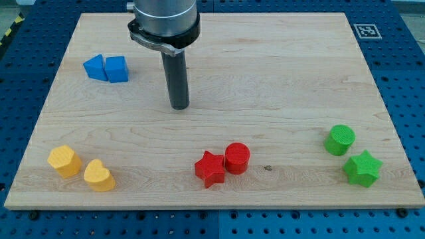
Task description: Push the red circle to the right of the red star
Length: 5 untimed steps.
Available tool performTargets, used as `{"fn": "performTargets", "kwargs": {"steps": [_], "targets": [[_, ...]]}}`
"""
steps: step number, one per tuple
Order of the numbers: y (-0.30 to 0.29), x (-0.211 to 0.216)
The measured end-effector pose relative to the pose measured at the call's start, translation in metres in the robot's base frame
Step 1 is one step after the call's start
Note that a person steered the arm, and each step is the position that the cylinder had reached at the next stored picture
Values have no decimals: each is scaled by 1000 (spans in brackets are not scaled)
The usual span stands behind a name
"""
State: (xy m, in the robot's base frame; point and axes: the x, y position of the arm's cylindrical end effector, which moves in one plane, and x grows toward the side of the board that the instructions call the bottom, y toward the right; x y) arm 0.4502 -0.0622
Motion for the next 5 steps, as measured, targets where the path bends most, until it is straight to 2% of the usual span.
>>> {"fn": "performTargets", "kwargs": {"steps": [1,3,5], "targets": [[1,0],[66,14],[106,85]]}}
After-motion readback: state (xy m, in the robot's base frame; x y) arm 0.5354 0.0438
